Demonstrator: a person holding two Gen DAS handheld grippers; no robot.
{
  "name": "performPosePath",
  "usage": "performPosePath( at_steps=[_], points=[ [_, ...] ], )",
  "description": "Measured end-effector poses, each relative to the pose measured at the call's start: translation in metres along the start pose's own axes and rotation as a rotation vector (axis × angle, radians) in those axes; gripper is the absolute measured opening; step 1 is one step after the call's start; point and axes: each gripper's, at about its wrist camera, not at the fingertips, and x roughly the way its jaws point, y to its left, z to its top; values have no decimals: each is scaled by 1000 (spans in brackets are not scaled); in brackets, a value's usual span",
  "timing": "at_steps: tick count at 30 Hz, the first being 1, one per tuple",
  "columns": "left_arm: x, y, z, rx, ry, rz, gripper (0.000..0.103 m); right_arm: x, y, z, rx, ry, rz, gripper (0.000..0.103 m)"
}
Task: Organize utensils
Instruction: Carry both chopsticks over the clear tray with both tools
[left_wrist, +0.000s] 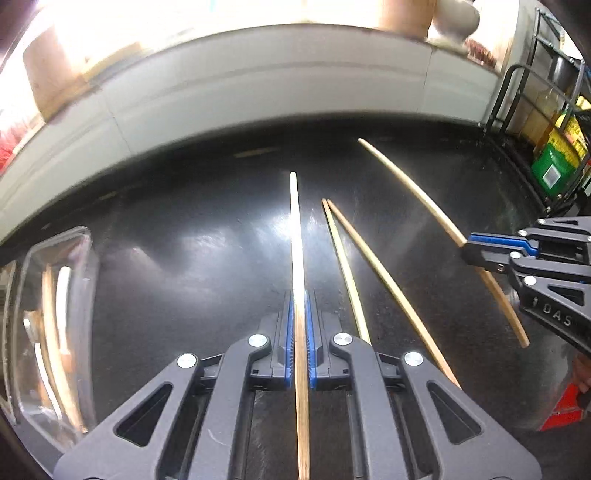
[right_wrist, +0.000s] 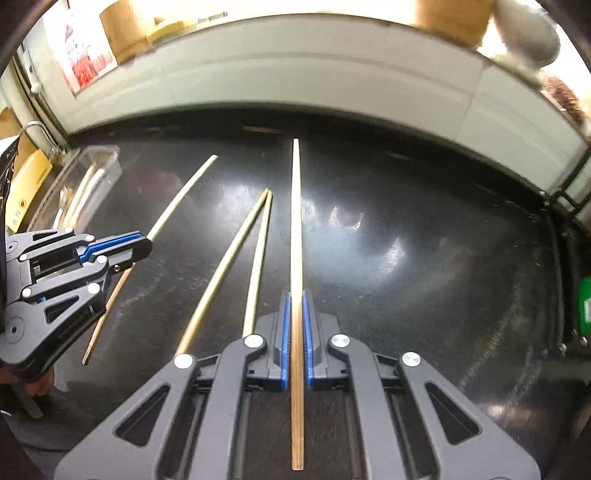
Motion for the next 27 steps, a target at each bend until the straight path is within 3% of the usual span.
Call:
performPosePath(
  at_steps=[10, 19, 27],
  points=[
    [-72, 8, -11, -10, -55, 10, 5, -71, 12, -33, 59, -84, -10, 7],
    [-93, 10, -26, -9, -66, 16, 5, -89, 26, -43, 58, -111, -22, 7],
    [-106, 38, -43, -62, -60, 51, 5, -90, 56, -36, 27, -112, -2, 7]
  ],
)
